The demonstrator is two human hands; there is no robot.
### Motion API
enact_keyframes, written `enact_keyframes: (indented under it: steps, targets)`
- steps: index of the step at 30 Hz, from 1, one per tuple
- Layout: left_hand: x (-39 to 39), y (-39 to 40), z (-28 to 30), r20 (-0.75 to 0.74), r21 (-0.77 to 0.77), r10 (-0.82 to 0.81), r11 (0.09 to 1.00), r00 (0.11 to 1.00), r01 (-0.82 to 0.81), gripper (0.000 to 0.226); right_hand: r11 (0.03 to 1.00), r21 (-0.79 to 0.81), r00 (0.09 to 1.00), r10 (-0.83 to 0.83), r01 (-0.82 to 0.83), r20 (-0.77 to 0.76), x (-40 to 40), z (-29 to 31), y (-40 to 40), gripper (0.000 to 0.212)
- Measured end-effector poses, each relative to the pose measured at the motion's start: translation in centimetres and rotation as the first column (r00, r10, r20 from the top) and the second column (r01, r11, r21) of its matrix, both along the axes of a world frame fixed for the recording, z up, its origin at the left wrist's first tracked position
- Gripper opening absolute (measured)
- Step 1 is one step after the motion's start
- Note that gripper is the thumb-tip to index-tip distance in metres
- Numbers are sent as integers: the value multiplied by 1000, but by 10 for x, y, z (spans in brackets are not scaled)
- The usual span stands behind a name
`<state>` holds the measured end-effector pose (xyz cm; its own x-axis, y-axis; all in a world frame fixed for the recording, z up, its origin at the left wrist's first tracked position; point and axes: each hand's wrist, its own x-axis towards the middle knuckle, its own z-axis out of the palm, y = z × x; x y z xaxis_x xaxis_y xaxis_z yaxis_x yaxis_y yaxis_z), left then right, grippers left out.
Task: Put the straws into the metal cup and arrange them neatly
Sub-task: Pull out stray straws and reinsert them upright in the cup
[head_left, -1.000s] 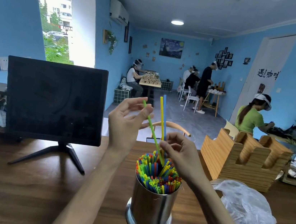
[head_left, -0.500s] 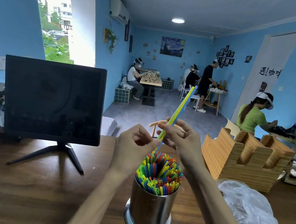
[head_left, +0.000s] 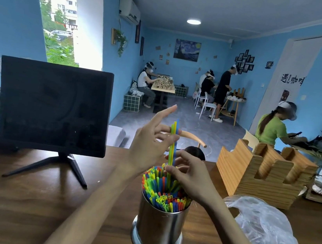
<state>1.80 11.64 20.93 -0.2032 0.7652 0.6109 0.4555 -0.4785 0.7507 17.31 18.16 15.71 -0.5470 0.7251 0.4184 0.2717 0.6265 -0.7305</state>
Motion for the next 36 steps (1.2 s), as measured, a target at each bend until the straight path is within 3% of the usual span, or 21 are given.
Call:
enact_keyframes:
  steps: [3, 5, 10, 12, 16, 19, 22, 28, 33, 36]
  targets:
    - [-2, 2, -11, -4, -25, -10, 1000, 1000, 10, 52, 999, 25, 993, 16, -19, 113, 6, -4, 3, 15]
    - [-3, 3, -18, 20, -80, -39, 996, 999, 40, 44, 999, 22, 993, 42, -45, 108, 9, -4, 3, 17]
    - [-7, 1, -40, -41, -136, 35, 990, 999, -40, 23, 980, -197, 954, -33, -27, -297, 23, 8, 13, 12]
    - [-9, -1, -50, -63, -174, 42, 983, 997, -52, 15, 968, -250, 924, -123, 31, -362, 24, 7, 23, 11]
    - [-9, -1, -65, -149, -232, 10, 972, 989, -44, 8, 957, -260, 965, -180, 127, -191, 18, -2, 39, 13]
    - [-12, -2, -70, -168, -223, 3, 974, 986, -41, 5, 969, -224, 994, -92, 101, 51, 12, -8, 46, 19]
    - [-15, -3, -76, -180, -229, 15, 972, 984, -56, 8, 969, -240, 986, -24, 63, 162, 8, -10, 49, 24]
    - [-17, -2, -80, -185, -226, 40, 971, 982, -82, 9, 960, -279, 977, 29, 31, 209, 4, -7, 56, 23]
    - [-15, -3, -76, -173, -243, 16, 968, 985, -58, 8, 981, -168, 975, -55, 93, 214, 1, 7, 51, 20]
    - [-17, -3, -74, -131, -279, -38, 960, 991, 0, 8, 990, -108, 987, -79, 95, 139, 4, 28, 44, 21]
